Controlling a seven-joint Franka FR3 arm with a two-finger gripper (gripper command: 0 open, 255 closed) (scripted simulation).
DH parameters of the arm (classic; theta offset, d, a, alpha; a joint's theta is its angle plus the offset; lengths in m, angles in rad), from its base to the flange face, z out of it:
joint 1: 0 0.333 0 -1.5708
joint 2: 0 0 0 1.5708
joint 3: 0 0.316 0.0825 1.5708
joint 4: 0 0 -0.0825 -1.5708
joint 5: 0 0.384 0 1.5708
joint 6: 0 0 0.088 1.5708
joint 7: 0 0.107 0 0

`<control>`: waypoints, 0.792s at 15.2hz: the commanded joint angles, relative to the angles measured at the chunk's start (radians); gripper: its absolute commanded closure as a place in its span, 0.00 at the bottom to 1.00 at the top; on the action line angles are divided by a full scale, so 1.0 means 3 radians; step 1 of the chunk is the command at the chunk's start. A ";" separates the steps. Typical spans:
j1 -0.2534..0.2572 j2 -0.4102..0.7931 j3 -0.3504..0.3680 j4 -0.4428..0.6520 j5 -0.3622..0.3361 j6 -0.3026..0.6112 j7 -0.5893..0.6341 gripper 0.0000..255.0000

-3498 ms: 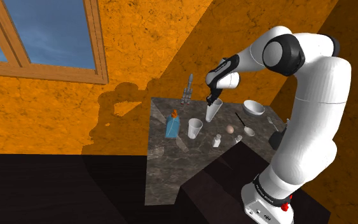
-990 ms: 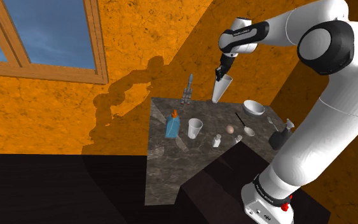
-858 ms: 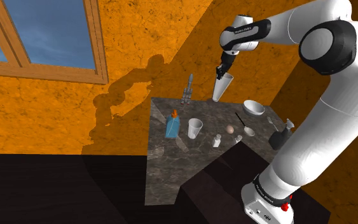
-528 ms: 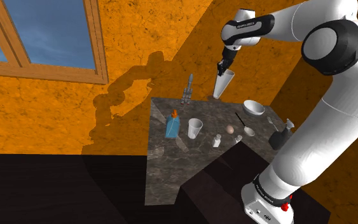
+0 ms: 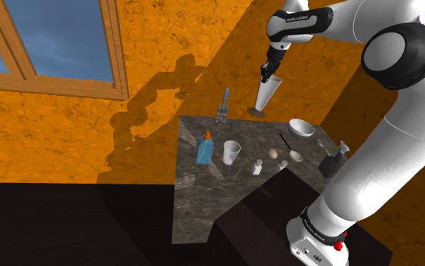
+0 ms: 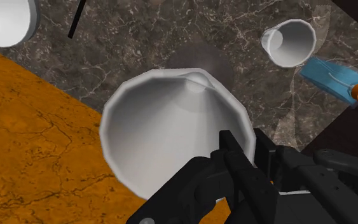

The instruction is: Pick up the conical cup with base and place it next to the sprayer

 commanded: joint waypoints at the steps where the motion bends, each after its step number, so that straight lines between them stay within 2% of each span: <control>1: 0.0000 -0.0003 0.0000 0.0101 0.0000 -0.0102 -0.0002 1.00; 6: -0.0001 -0.0009 -0.0001 0.0305 -0.0001 -0.0311 -0.0006 1.00; 12: -0.0223 -0.0160 -0.0205 0.0123 0.0008 -0.0262 -0.0438 1.00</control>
